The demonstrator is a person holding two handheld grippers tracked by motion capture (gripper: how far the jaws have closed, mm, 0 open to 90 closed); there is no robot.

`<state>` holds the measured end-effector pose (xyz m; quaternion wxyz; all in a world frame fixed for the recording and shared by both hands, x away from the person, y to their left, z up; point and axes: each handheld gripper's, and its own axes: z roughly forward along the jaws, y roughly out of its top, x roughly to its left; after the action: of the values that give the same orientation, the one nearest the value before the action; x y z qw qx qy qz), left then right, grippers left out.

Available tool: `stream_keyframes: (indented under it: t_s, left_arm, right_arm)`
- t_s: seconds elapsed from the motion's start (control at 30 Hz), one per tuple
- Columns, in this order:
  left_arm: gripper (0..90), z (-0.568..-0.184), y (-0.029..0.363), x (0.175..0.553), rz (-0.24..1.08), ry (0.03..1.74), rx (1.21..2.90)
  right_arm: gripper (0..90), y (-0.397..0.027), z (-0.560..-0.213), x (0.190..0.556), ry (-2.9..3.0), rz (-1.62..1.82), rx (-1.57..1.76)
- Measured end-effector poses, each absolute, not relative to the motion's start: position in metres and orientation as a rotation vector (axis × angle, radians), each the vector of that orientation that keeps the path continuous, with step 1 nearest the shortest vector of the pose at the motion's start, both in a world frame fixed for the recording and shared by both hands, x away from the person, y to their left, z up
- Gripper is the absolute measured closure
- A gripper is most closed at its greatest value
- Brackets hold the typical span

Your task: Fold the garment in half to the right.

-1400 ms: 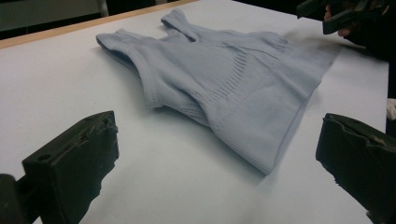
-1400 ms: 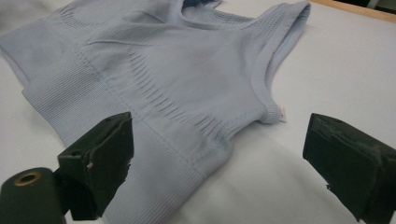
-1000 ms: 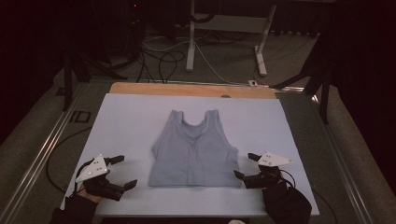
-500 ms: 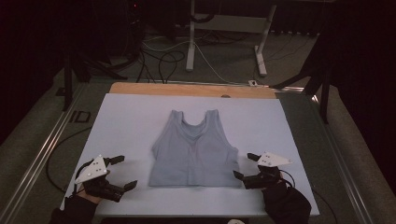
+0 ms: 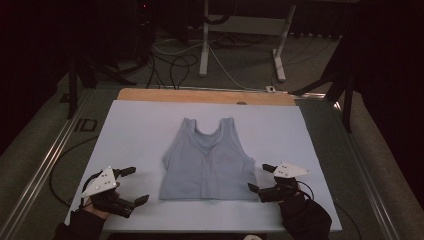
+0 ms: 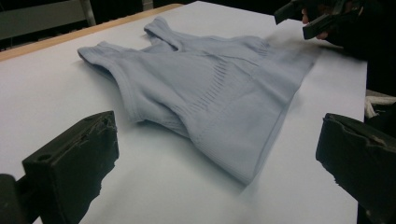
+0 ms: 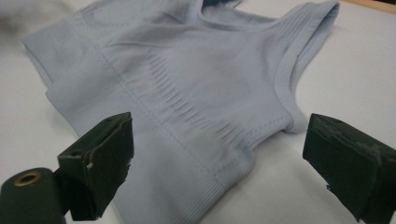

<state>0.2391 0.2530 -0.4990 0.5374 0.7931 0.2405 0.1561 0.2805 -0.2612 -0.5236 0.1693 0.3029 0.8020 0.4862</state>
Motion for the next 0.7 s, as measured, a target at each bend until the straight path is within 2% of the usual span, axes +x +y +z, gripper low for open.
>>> stream_keyframes:
  t_s: [0.27, 0.7]
  left_arm:
    - [0.2, -0.488, 0.248, 0.238, 0.376, 0.552, 1.882]
    - [0.3, -0.468, 0.242, 0.242, 0.379, 0.523, 1.882]
  right_arm:
    - [8.9, -0.258, -0.510, 0.279, 2.249, 1.405, 0.877]
    - [8.9, -0.241, -0.462, 0.296, 2.226, 1.408, 0.782]
